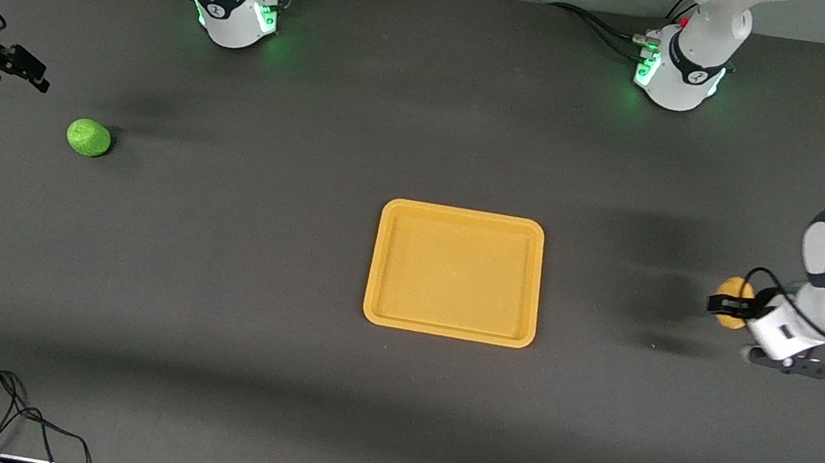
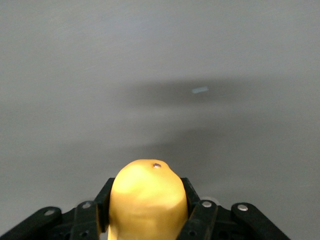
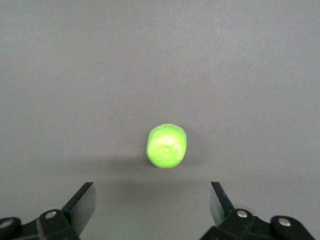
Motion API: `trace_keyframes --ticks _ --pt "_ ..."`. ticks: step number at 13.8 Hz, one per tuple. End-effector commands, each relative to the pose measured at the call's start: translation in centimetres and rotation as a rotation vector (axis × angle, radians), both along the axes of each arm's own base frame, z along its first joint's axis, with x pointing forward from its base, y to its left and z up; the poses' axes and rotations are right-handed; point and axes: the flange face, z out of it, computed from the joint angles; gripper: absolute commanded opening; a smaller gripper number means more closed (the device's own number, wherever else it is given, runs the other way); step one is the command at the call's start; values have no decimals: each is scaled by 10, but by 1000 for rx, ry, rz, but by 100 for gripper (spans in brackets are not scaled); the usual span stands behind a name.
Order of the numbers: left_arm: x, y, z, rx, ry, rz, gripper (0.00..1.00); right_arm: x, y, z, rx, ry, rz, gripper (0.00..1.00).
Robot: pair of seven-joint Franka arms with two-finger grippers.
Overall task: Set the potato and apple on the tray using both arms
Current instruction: 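Carry the potato to the tray while the right gripper grasps the apple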
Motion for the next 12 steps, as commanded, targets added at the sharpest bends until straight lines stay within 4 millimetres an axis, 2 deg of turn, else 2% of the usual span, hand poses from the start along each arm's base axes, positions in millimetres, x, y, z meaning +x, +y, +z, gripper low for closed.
trace_keyframes --ticks 1,2,3,4,6,8,9,10,12 --pt "7 -107 13 40 -13 65 15 -2 -5 -52 -26 8 20 100" --pt "12 -144 20 39 -35 84 14 -8 -4 -66 -27 9 15 100" --pt "16 -179 17 37 -45 111 13 -11 -1 -79 -30 9 15 100" --pt "18 -205 10 42 -45 150 13 -12 1 -91 -37 12 17 100" --pt "8 -246 -13 46 -39 170 13 -2 11 -107 -41 8 26 100" --pt "5 -269 -38 28 -68 215 13 -1 9 -123 -49 10 32 100" --pt "-4 -290 -58 28 -66 213 13 -2 7 -131 -45 8 25 100" --pt "-9 -306 -61 25 -76 224 13 -2 5 -139 -37 10 28 100" --pt "-15 -310 -65 42 -65 210 14 -7 2 -157 -17 18 22 100"
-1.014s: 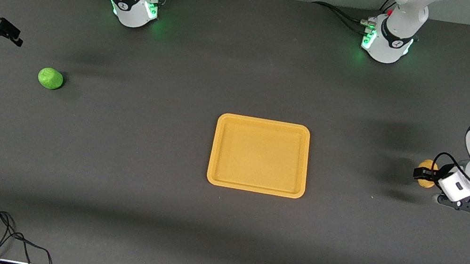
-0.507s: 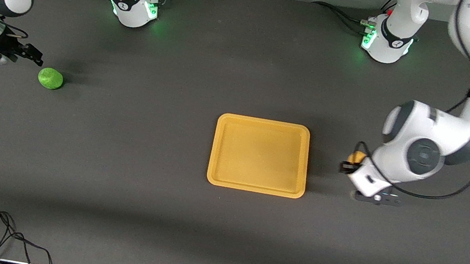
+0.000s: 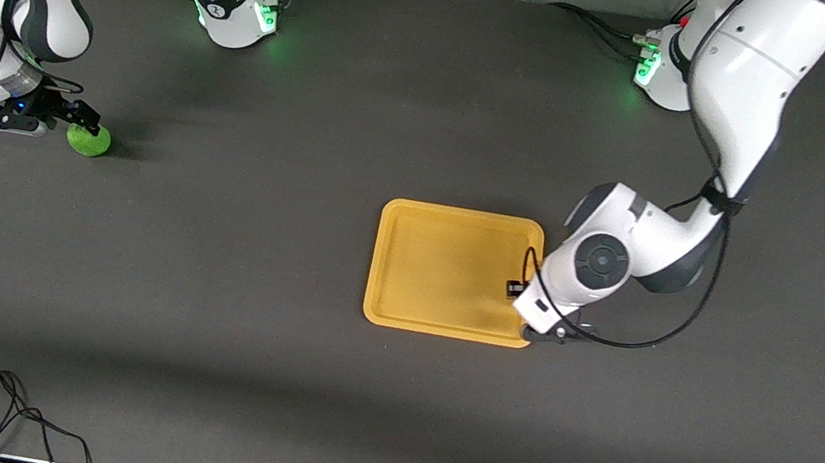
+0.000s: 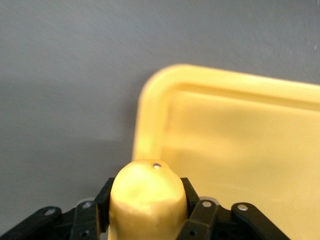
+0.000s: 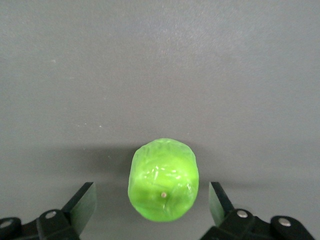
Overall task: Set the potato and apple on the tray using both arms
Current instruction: 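Carry the potato to the tray while the right gripper grasps the apple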
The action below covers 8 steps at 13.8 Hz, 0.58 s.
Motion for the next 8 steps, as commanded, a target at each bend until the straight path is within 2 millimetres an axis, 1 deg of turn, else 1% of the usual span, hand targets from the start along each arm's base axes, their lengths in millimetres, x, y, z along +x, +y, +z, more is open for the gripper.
trace_keyframes --ticks 1,2,3,4,5,6,7,8 --pt "0 -10 3 31 -8 4 15 -3 -9 -24 11 3 15 100" --pt "-1 -10 1 36 -8 1 17 -4 -10 -27 10 3 22 100" --pt "-1 -10 -1 38 -5 2 31 -5 -10 -31 10 7 29 100" --pt "-1 -11 0 37 -7 1 62 -6 -11 -33 9 15 27 100" --pt "-1 -11 -1 39 -8 -1 86 -5 -11 -35 7 18 29 100" --pt "-2 -13 1 40 -12 -7 89 -5 -12 -36 4 19 29 88" --pt "-2 -13 4 40 -15 -5 90 -5 -12 -36 4 19 29 55" --pt "0 -11 7 40 -17 -2 90 -2 -12 -35 5 18 33 49"
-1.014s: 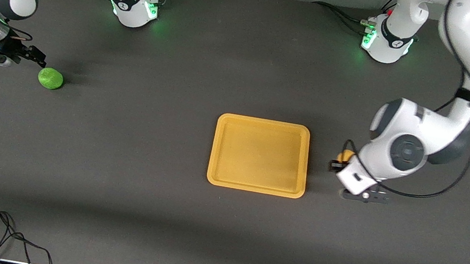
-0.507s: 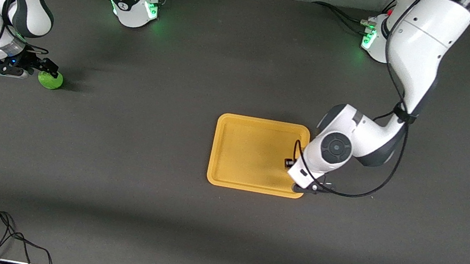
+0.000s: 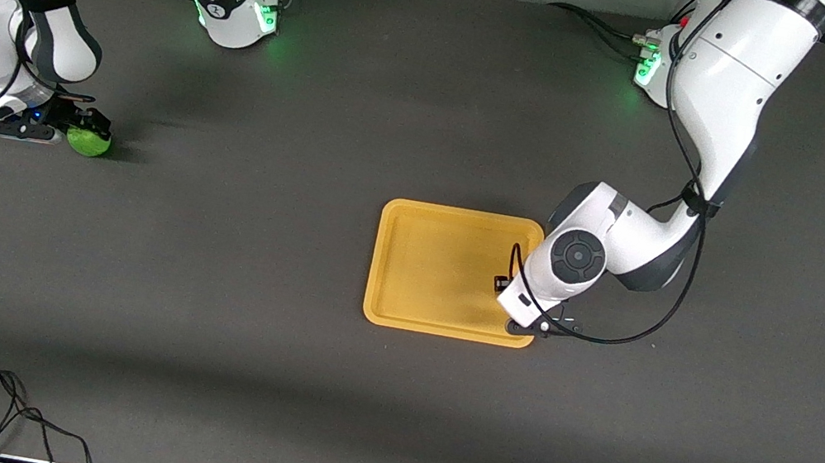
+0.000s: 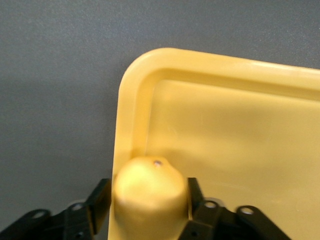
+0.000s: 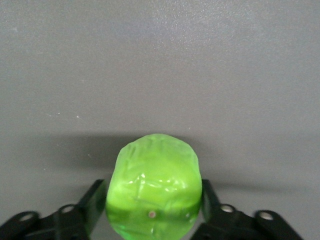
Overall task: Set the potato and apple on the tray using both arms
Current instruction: 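Release the potato on the tray and lift the left gripper away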
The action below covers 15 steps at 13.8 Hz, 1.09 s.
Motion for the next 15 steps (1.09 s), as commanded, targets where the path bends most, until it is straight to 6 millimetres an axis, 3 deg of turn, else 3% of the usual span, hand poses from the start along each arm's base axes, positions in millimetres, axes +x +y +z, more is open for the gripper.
trace_keyframes --ticks 1,3,4,7,9,11,12,15 --pt "3 1 19 28 -11 9 90 10 -5 5 -2 -21 19 47" --pt "7 11 35 42 -3 10 91 31 -10 26 20 -25 24 44" --pt "11 28 54 60 6 5 91 49 -10 44 41 -19 37 43" --pt "23 108 130 80 55 -68 91 128 4 140 84 -19 118 43" --pt "28 166 177 57 46 -97 96 162 5 210 49 17 130 43" --pt "25 212 216 47 31 -131 100 194 56 272 18 39 147 43" --pt "23 224 231 55 13 -150 100 205 81 296 12 39 138 43" --pt "16 280 282 52 -55 -236 100 231 169 340 -14 12 128 43"
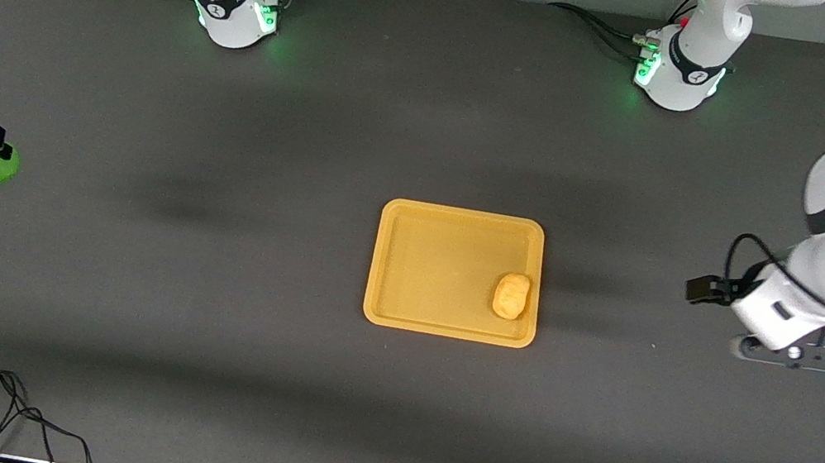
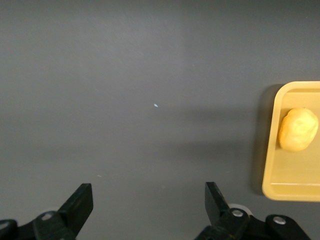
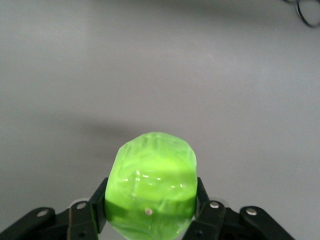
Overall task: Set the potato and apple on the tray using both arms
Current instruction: 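Lift the green apple with the right gripper and carry it over the tray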
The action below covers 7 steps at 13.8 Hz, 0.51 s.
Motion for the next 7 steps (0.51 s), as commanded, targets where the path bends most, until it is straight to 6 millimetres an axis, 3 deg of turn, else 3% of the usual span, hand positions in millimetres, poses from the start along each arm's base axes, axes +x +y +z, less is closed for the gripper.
trace_keyframes --ticks 1,3,7 --pt "-23 39 36 2 -5 -92 100 24 71 23 -50 -11 -25 43" --pt "-45 63 48 -16 -24 -155 100 37 135 26 -61 -34 -55 43" --pt "-59 58 49 -31 -57 -137 100 47 309 17 -62 -79 -153 43"
